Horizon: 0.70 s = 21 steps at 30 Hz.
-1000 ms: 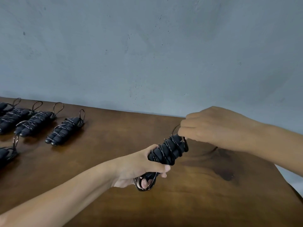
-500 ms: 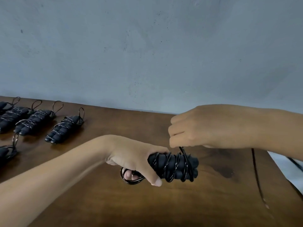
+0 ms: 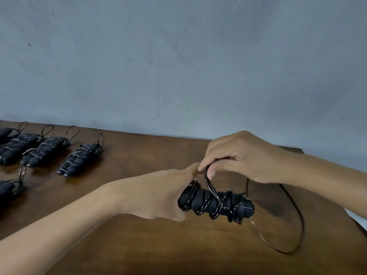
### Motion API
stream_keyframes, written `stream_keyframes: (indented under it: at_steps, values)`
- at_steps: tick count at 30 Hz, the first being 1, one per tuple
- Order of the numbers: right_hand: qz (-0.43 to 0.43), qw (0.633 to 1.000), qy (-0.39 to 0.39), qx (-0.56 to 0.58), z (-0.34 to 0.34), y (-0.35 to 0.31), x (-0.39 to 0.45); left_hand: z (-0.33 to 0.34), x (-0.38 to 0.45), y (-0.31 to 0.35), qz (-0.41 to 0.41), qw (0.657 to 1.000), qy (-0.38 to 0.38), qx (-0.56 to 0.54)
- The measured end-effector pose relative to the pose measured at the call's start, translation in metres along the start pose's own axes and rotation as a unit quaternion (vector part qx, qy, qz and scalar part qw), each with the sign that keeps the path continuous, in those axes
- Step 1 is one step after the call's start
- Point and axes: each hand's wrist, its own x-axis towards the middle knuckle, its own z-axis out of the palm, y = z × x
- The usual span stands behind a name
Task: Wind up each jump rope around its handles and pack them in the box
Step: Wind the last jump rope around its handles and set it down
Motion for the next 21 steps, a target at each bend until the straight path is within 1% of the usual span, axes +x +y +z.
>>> stream_keyframes:
  at_steps: [4,6,10,13,15,18,20,21]
  values:
    - [0.019,0.996,0.063,0.060,0.017,0.013,-0.005,0.001,-0.008,0.007,0.028,0.997,0.067,0.013]
    - [0.024,0.993,0.074,0.088,0.022,0.016,-0.005,0.002,-0.012,0.008,0.053,0.995,0.082,0.000]
    - [0.041,0.984,0.083,0.156,0.036,0.019,-0.001,0.002,-0.013,0.012,0.104,0.990,0.087,-0.047]
    - [0.048,0.986,0.058,0.150,0.045,0.028,0.003,0.008,-0.011,0.009,0.110,0.982,0.099,-0.115]
    - [0.061,0.984,0.045,0.158,0.048,0.033,0.002,0.014,-0.010,0.006,0.113,0.972,0.117,-0.172]
    - [0.095,0.981,0.052,0.159,0.053,0.041,-0.005,0.023,-0.007,0.003,0.117,0.946,0.153,-0.260]
    - [0.134,0.977,0.065,0.153,0.057,0.043,-0.010,0.027,-0.005,0.001,0.108,0.929,0.159,-0.317]
    - [0.137,0.976,0.063,0.159,0.057,0.040,-0.012,0.028,-0.005,-0.001,0.107,0.920,0.157,-0.343]
